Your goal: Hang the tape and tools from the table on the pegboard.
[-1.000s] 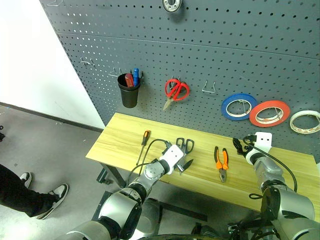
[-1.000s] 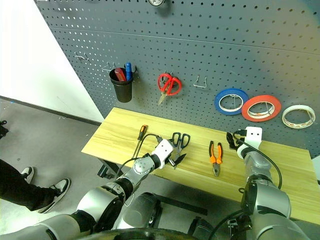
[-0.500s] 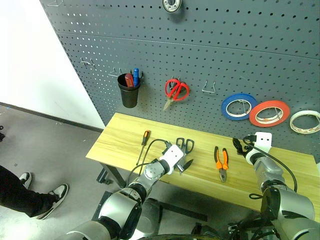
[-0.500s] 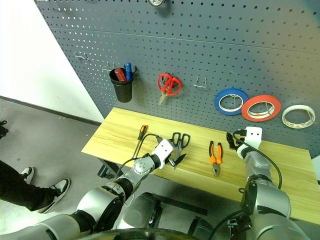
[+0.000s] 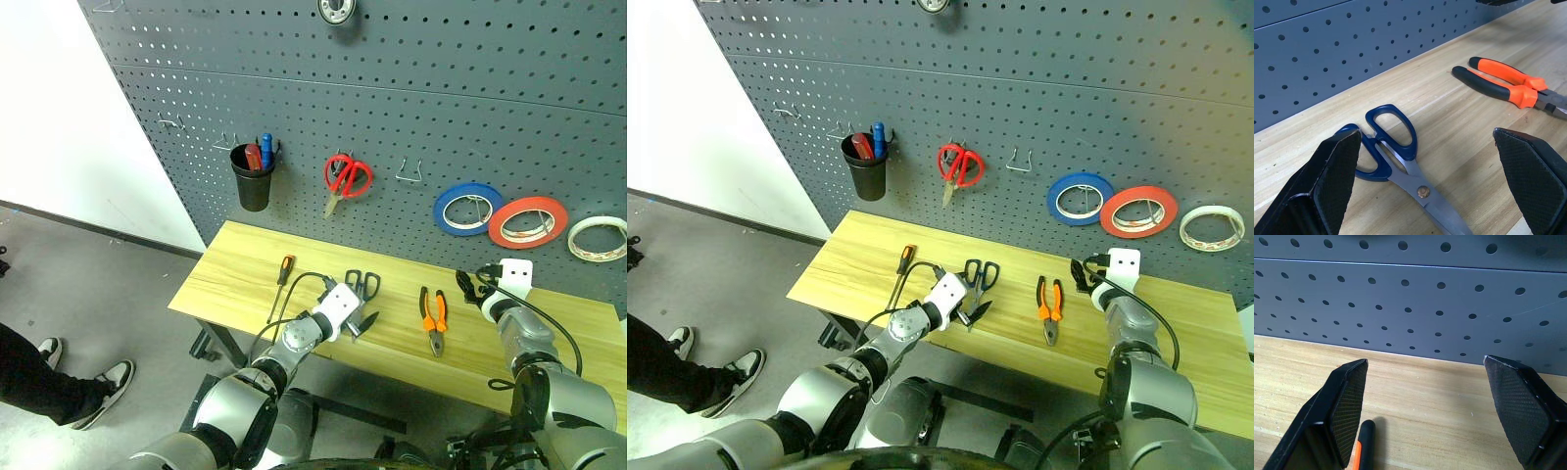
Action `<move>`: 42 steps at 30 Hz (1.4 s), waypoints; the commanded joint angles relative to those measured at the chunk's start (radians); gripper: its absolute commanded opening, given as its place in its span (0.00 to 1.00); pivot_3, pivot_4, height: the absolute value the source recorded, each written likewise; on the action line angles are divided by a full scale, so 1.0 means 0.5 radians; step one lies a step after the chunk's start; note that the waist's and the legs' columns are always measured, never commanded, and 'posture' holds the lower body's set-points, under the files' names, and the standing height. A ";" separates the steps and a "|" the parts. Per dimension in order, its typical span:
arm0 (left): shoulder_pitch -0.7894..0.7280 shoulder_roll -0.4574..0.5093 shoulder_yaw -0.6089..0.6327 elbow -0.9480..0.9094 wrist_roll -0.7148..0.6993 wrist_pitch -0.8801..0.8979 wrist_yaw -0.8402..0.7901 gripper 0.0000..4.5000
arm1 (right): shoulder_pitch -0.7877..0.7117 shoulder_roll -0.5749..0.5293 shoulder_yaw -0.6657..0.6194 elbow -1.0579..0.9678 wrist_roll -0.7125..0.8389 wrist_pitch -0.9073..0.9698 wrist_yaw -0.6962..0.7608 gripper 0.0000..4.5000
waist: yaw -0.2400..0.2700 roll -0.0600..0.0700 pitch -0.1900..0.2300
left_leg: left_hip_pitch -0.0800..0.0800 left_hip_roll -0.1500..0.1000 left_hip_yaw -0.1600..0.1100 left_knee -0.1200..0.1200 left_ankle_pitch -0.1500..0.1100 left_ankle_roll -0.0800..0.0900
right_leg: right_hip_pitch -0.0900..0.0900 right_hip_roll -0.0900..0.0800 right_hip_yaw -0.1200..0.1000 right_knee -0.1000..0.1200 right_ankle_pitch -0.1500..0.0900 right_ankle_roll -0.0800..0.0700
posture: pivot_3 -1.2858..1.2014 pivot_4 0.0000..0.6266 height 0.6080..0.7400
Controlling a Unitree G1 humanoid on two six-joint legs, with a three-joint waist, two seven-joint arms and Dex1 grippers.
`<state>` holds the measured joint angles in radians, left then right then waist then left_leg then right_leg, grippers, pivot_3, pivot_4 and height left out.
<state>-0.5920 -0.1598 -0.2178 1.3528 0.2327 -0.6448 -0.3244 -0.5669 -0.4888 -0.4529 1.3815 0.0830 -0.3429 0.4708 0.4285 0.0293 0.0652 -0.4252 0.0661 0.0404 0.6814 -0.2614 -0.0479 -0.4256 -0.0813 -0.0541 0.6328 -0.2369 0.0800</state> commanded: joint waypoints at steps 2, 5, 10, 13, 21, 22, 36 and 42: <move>-0.013 -0.060 0.022 -0.017 0.014 -0.045 -0.002 1.00 | -0.033 -0.007 -0.024 -0.035 0.000 -0.033 0.006 0.88 | 0.000 0.000 0.000 | 0.000 0.000 0.000 0.000 0.000 0.000 | 0.000 0.000 0.000 0.000 0.000 0.000 | 0.70 0.00 0.82; -0.013 -0.060 0.022 -0.017 0.014 -0.045 -0.002 1.00 | -0.033 -0.007 -0.024 -0.035 -0.001 -0.033 0.006 0.88 | 0.000 0.000 0.000 | 0.000 0.000 0.000 0.000 0.000 0.000 | 0.000 0.000 0.000 0.000 0.000 0.000 | 0.70 0.00 0.82; -0.013 -0.060 0.022 -0.017 0.014 -0.045 -0.002 1.00 | -0.033 -0.007 -0.025 -0.035 -0.001 -0.033 0.006 0.88 | 0.000 0.000 0.000 | 0.000 0.000 0.000 0.000 0.000 0.000 | 0.000 0.000 0.000 0.000 0.000 0.000 | 0.70 0.00 0.82; -0.013 -0.060 0.022 -0.017 0.014 -0.045 -0.002 1.00 | -0.033 -0.007 -0.025 -0.035 -0.002 -0.033 0.006 0.88 | 0.000 0.000 0.000 | 0.000 0.000 0.000 0.000 0.000 0.000 | 0.000 0.000 0.000 0.000 0.000 0.000 | 0.70 0.00 0.82; -0.013 -0.060 0.022 -0.017 0.014 -0.045 -0.002 1.00 | -0.033 -0.007 -0.025 -0.035 -0.002 -0.033 0.006 0.88 | 0.000 0.000 0.000 | 0.000 0.000 0.000 0.000 0.000 0.000 | 0.000 0.000 0.000 0.000 0.000 0.000 | 0.70 0.00 0.82; -0.013 -0.060 0.022 -0.017 0.014 -0.045 -0.002 1.00 | -0.033 -0.007 -0.025 -0.035 -0.002 -0.033 0.006 0.88 | 0.000 0.000 0.000 | 0.000 0.000 0.000 0.000 0.000 0.000 | 0.000 0.000 0.000 0.000 0.000 0.000 | 0.70 0.00 0.82; -0.013 -0.060 0.022 -0.017 0.014 -0.045 -0.002 1.00 | -0.033 -0.007 -0.025 -0.035 -0.002 -0.033 0.006 0.88 | 0.000 0.000 0.000 | 0.000 0.000 0.000 0.000 0.000 0.000 | 0.000 0.000 0.000 0.000 0.000 0.000 | 0.70 0.00 0.82; -0.013 -0.060 0.022 -0.017 0.014 -0.045 -0.002 1.00 | -0.033 -0.007 -0.025 -0.035 -0.002 -0.033 0.006 0.88 | 0.000 0.000 0.000 | 0.000 0.000 0.000 0.000 0.000 0.000 | 0.000 0.000 0.000 0.000 0.000 0.000 | 0.70 0.00 0.82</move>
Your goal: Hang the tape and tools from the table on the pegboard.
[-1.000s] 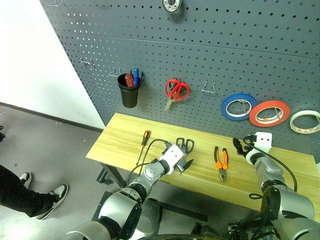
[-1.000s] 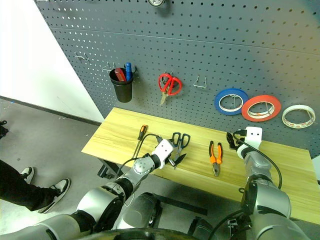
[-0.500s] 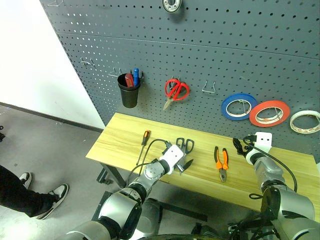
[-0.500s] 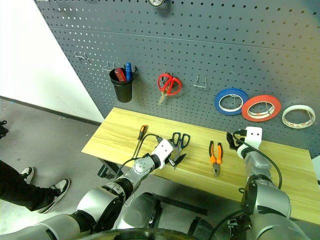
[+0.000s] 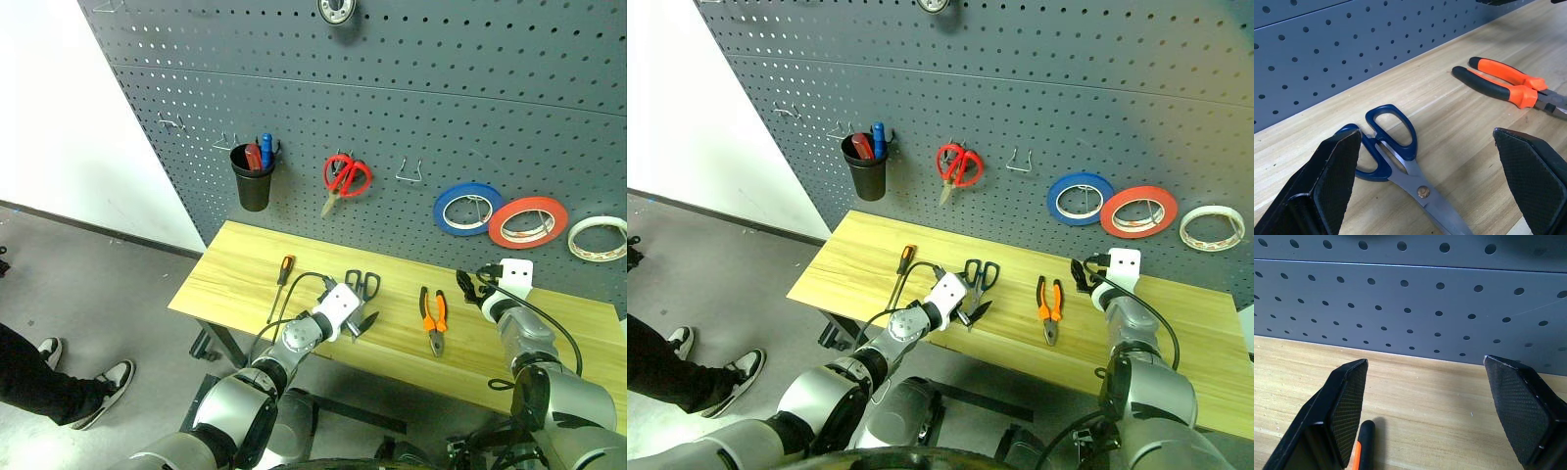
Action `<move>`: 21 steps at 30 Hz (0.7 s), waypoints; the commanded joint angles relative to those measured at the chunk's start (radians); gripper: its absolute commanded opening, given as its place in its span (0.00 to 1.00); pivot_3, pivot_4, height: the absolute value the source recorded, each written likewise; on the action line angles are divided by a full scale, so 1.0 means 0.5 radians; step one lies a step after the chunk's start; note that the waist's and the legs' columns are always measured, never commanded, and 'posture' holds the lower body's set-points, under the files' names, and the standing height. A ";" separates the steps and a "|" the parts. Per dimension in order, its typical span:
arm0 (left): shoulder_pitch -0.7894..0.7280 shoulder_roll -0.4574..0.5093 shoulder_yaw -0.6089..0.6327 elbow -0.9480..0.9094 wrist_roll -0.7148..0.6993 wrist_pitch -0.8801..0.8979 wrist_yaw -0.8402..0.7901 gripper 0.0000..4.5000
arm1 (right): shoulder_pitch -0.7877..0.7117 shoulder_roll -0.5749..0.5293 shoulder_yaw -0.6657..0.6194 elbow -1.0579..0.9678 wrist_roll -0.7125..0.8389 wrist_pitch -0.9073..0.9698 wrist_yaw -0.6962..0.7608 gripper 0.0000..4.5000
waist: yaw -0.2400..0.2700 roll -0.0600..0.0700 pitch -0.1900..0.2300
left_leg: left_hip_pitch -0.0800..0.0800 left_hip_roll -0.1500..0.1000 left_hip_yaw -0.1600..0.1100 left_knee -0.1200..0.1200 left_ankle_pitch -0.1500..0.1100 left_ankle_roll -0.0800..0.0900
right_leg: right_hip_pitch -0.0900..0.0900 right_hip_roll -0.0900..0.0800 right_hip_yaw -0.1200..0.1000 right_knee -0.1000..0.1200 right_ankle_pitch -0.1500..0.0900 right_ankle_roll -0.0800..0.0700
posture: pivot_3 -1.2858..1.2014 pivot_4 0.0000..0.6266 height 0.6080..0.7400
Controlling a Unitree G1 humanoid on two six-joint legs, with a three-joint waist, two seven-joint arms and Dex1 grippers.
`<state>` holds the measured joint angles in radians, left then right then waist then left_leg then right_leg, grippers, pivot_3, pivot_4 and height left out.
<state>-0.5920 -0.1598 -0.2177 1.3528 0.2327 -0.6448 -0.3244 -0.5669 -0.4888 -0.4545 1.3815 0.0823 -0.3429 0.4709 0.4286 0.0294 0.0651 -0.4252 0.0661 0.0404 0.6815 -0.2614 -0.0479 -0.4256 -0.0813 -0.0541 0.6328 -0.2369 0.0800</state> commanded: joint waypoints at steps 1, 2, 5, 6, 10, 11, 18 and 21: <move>-0.013 -0.060 0.022 -0.017 0.014 -0.045 -0.002 1.00 | -0.033 -0.007 -0.022 -0.035 -0.001 -0.033 0.006 0.88 | 0.000 0.000 0.000 | 0.000 0.000 0.000 0.000 0.000 0.000 | 0.000 0.000 0.000 0.000 0.000 0.000 | 0.70 0.00 0.82; -0.013 -0.060 0.022 -0.017 0.014 -0.045 -0.002 1.00 | -0.033 -0.007 -0.022 -0.035 -0.001 -0.033 0.006 0.88 | 0.000 0.000 0.000 | 0.000 0.000 0.000 0.000 0.000 0.000 | 0.000 0.000 0.000 0.000 0.000 0.000 | 0.70 0.00 0.82; -0.013 -0.060 0.022 -0.017 0.014 -0.045 -0.002 1.00 | -0.033 -0.007 -0.022 -0.035 -0.001 -0.033 0.006 0.88 | 0.000 0.000 0.000 | 0.000 0.000 0.000 0.000 0.000 0.000 | 0.000 0.000 0.000 0.000 0.000 0.000 | 0.70 0.00 0.82; -0.013 -0.060 0.022 -0.017 0.014 -0.045 -0.002 1.00 | -0.033 -0.007 -0.022 -0.035 -0.001 -0.033 0.006 0.88 | 0.000 0.000 0.000 | 0.000 0.000 0.000 0.000 0.000 0.000 | 0.000 0.000 0.000 0.000 0.000 0.000 | 0.70 0.00 0.82; -0.013 -0.060 0.022 -0.017 0.014 -0.045 -0.002 1.00 | -0.033 -0.007 -0.022 -0.035 -0.001 -0.033 0.006 0.88 | 0.000 0.000 0.000 | 0.000 0.000 0.000 0.000 0.000 0.000 | 0.000 0.000 0.000 0.000 0.000 0.000 | 0.70 0.00 0.82; -0.013 -0.060 0.022 -0.017 0.014 -0.045 -0.002 1.00 | -0.033 -0.007 -0.022 -0.035 -0.001 -0.033 0.006 0.88 | 0.000 0.000 0.000 | 0.000 0.000 0.000 0.000 0.000 0.000 | 0.000 0.000 0.000 0.000 0.000 0.000 | 0.70 0.00 0.82; -0.013 -0.060 0.022 -0.017 0.014 -0.045 -0.002 1.00 | -0.033 -0.007 -0.022 -0.035 -0.001 -0.033 0.006 0.88 | 0.000 0.000 0.000 | 0.000 0.000 0.000 0.000 0.000 0.000 | 0.000 0.000 0.000 0.000 0.000 0.000 | 0.70 0.00 0.82; -0.013 -0.060 0.022 -0.017 0.014 -0.045 -0.002 1.00 | -0.033 -0.007 -0.022 -0.035 -0.001 -0.033 0.006 0.88 | 0.000 0.000 0.000 | 0.000 0.000 0.000 0.000 0.000 0.000 | 0.000 0.000 0.000 0.000 0.000 0.000 | 0.70 0.00 0.82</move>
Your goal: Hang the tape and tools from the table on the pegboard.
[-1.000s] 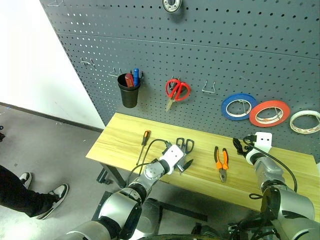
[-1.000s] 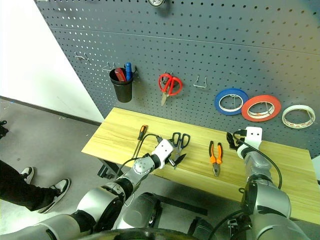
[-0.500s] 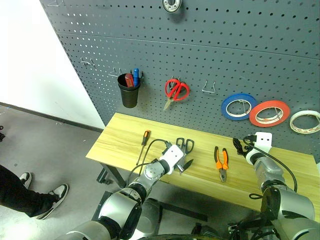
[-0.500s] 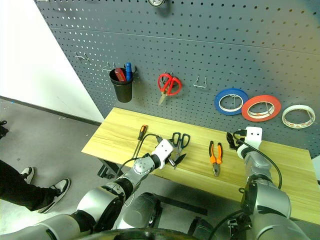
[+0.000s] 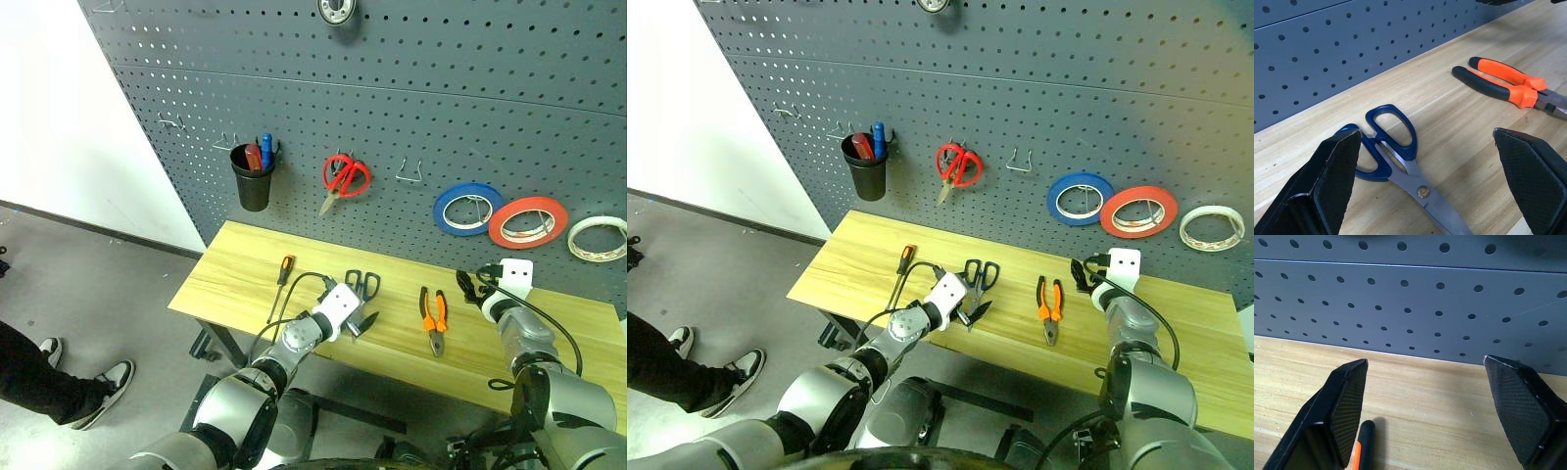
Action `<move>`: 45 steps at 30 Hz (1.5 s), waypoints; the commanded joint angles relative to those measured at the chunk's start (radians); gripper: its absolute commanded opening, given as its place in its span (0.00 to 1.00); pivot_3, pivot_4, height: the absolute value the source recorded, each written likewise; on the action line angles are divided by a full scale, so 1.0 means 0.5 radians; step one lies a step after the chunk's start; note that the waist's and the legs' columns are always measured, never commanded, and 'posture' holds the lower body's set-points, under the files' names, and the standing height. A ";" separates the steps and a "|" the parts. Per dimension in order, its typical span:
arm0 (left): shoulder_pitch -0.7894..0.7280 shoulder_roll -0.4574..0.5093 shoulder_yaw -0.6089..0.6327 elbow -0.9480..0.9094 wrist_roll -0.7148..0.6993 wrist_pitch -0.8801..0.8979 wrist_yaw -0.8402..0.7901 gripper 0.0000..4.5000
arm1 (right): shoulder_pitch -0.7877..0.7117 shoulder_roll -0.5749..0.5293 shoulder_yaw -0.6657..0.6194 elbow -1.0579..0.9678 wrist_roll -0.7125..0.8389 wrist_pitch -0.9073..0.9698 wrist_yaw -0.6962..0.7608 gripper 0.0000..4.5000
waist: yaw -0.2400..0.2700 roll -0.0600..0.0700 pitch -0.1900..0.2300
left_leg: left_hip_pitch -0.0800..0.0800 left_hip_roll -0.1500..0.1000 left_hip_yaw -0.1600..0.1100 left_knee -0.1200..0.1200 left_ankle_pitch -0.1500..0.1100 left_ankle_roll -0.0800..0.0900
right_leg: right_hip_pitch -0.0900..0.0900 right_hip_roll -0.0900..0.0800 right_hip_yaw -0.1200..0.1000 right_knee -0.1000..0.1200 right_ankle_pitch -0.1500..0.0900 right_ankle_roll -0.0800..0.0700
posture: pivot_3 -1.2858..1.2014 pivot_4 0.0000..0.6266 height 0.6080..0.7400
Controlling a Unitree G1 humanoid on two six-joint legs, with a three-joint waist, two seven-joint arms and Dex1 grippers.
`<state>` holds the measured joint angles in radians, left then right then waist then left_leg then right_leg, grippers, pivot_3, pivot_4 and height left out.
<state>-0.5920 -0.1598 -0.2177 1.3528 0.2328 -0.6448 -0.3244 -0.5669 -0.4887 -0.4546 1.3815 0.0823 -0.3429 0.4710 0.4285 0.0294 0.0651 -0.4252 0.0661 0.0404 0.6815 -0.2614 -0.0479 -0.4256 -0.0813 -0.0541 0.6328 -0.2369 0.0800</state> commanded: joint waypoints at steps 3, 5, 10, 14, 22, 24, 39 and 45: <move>-0.013 -0.060 0.022 -0.017 0.014 -0.045 -0.002 1.00 | -0.033 -0.007 -0.022 -0.035 -0.001 -0.033 0.006 0.88 | 0.000 0.000 0.000 | 0.000 0.000 0.000 0.000 0.000 0.000 | 0.000 0.000 0.000 0.000 0.000 0.000 | 0.70 0.00 0.82; -0.013 -0.060 0.022 -0.017 0.014 -0.045 -0.002 1.00 | -0.033 -0.007 -0.022 -0.035 -0.001 -0.033 0.006 0.88 | 0.000 0.000 0.000 | 0.000 0.000 0.000 0.000 0.000 0.000 | 0.000 0.000 0.000 0.000 0.000 0.000 | 0.70 0.00 0.82; -0.013 -0.060 0.022 -0.017 0.014 -0.045 -0.002 1.00 | -0.033 -0.007 -0.022 -0.035 -0.001 -0.033 0.006 0.88 | 0.000 0.000 0.000 | 0.000 0.000 0.000 0.000 0.000 0.000 | 0.000 0.000 0.000 0.000 0.000 0.000 | 0.70 0.00 0.82; -0.013 -0.060 0.022 -0.017 0.014 -0.045 -0.002 1.00 | -0.033 -0.007 -0.022 -0.035 -0.001 -0.033 0.006 0.88 | 0.000 0.000 0.000 | 0.000 0.000 0.000 0.000 0.000 0.000 | 0.000 0.000 0.000 0.000 0.000 0.000 | 0.70 0.00 0.82; -0.013 -0.060 0.022 -0.017 0.014 -0.045 -0.002 1.00 | -0.033 -0.007 -0.022 -0.035 -0.001 -0.033 0.006 0.88 | 0.000 0.000 0.000 | 0.000 0.000 0.000 0.000 0.000 0.000 | 0.000 0.000 0.000 0.000 0.000 0.000 | 0.70 0.00 0.82; -0.013 -0.060 0.022 -0.017 0.014 -0.045 -0.002 1.00 | -0.033 -0.007 -0.022 -0.035 -0.001 -0.033 0.006 0.88 | 0.000 0.000 0.000 | 0.000 0.000 0.000 0.000 0.000 0.000 | 0.000 0.000 0.000 0.000 0.000 0.000 | 0.70 0.00 0.82; -0.013 -0.060 0.022 -0.017 0.014 -0.045 -0.002 1.00 | -0.033 -0.007 -0.022 -0.035 -0.001 -0.033 0.006 0.88 | 0.000 0.000 0.000 | 0.000 0.000 0.000 0.000 0.000 0.000 | 0.000 0.000 0.000 0.000 0.000 0.000 | 0.70 0.00 0.82; -0.013 -0.060 0.022 -0.017 0.014 -0.045 -0.002 1.00 | -0.033 -0.007 -0.022 -0.035 -0.001 -0.033 0.006 0.88 | 0.000 0.000 0.000 | 0.000 0.000 0.000 0.000 0.000 0.000 | 0.000 0.000 0.000 0.000 0.000 0.000 | 0.70 0.00 0.82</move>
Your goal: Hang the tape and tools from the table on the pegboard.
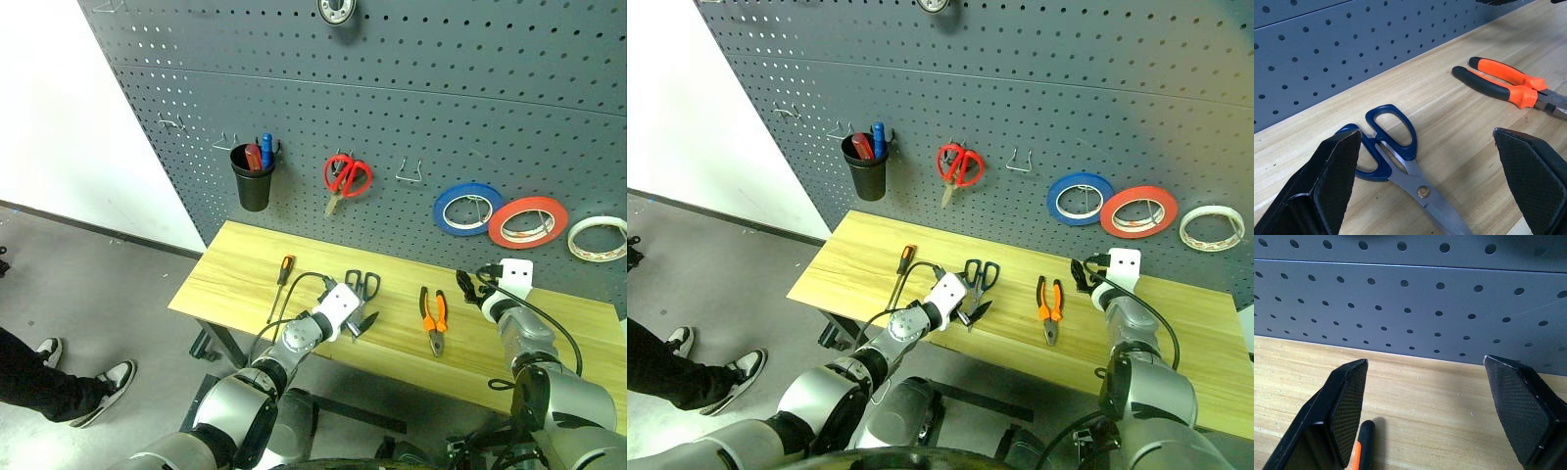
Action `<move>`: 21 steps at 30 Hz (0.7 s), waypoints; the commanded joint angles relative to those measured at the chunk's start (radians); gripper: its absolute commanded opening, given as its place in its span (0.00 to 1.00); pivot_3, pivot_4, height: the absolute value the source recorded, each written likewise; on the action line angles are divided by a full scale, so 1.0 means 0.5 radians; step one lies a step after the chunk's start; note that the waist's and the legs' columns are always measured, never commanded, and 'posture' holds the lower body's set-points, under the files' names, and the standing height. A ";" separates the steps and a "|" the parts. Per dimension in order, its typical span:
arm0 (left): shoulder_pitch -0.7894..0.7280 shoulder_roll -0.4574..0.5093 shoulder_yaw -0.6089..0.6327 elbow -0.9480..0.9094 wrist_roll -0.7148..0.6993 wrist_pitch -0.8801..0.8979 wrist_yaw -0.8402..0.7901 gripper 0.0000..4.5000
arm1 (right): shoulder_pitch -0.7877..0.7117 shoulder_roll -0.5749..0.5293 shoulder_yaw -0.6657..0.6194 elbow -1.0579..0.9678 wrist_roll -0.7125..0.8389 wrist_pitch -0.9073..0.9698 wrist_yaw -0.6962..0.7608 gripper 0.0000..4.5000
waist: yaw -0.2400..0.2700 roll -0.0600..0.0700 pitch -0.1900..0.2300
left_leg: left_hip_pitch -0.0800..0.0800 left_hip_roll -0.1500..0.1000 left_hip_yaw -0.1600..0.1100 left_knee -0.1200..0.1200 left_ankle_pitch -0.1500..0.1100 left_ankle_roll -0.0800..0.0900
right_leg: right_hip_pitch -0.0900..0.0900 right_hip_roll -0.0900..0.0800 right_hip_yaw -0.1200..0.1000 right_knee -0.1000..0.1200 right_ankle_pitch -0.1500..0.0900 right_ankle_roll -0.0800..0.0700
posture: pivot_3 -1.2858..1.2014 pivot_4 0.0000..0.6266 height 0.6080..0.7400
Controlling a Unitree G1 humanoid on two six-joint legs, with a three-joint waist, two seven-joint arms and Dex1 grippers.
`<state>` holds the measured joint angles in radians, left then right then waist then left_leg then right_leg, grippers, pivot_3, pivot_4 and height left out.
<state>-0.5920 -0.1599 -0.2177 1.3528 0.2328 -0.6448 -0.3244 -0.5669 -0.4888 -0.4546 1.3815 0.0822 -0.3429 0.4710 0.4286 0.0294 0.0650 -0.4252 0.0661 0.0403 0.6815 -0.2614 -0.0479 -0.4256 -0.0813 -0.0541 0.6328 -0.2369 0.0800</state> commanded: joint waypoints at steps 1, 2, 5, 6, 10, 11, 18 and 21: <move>-0.013 -0.060 0.022 -0.017 0.014 -0.045 -0.002 1.00 | -0.033 -0.007 -0.022 -0.035 -0.001 -0.033 0.005 0.88 | 0.000 0.000 0.000 | 0.000 0.000 0.000 0.000 0.000 0.000 | 0.000 0.000 0.000 0.000 0.000 0.000 | 0.70 0.00 0.82; -0.013 -0.060 0.022 -0.017 0.014 -0.045 -0.002 1.00 | -0.033 -0.007 -0.022 -0.035 -0.001 -0.033 0.005 0.88 | 0.000 0.000 0.000 | 0.000 0.000 0.000 0.000 0.000 0.000 | 0.000 0.000 0.000 0.000 0.000 0.000 | 0.70 0.00 0.82; -0.013 -0.060 0.022 -0.017 0.014 -0.045 -0.002 1.00 | -0.033 -0.007 -0.022 -0.035 0.000 -0.033 0.005 0.88 | 0.000 0.000 0.000 | 0.000 0.000 0.000 0.000 0.000 0.000 | 0.000 0.000 0.000 0.000 0.000 0.000 | 0.70 0.00 0.82; -0.013 -0.060 0.022 -0.017 0.014 -0.045 -0.002 1.00 | -0.033 -0.007 -0.022 -0.035 0.000 -0.033 0.005 0.88 | 0.000 0.000 0.000 | 0.000 0.000 0.000 0.000 0.000 0.000 | 0.000 0.000 0.000 0.000 0.000 0.000 | 0.70 0.00 0.82; -0.013 -0.060 0.022 -0.017 0.014 -0.045 -0.002 1.00 | -0.033 -0.007 -0.022 -0.035 -0.001 -0.033 0.005 0.88 | 0.000 0.000 0.000 | 0.000 0.000 0.000 0.000 0.000 0.000 | 0.000 0.000 0.000 0.000 0.000 0.000 | 0.70 0.00 0.82; -0.013 -0.060 0.022 -0.017 0.014 -0.045 -0.002 1.00 | -0.033 -0.007 -0.022 -0.035 0.000 -0.033 0.005 0.88 | 0.000 0.000 0.000 | 0.000 0.000 0.000 0.000 0.000 0.000 | 0.000 0.000 0.000 0.000 0.000 0.000 | 0.70 0.00 0.82; -0.013 -0.060 0.022 -0.017 0.014 -0.045 -0.002 1.00 | -0.033 -0.007 -0.022 -0.035 -0.001 -0.033 0.005 0.88 | 0.000 0.000 0.000 | 0.000 0.000 0.000 0.000 0.000 0.000 | 0.000 0.000 0.000 0.000 0.000 0.000 | 0.70 0.00 0.82; -0.013 -0.060 0.022 -0.017 0.014 -0.045 -0.002 1.00 | -0.033 -0.007 -0.022 -0.035 0.000 -0.033 0.005 0.88 | 0.000 0.000 0.000 | 0.000 0.000 0.000 0.000 0.000 0.000 | 0.000 0.000 0.000 0.000 0.000 0.000 | 0.70 0.00 0.82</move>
<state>-0.5919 -0.1599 -0.2176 1.3528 0.2328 -0.6448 -0.3244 -0.5669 -0.4887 -0.4547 1.3815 0.0822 -0.3429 0.4710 0.4286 0.0295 0.0650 -0.4252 0.0661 0.0403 0.6815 -0.2614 -0.0479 -0.4256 -0.0813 -0.0541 0.6328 -0.2369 0.0800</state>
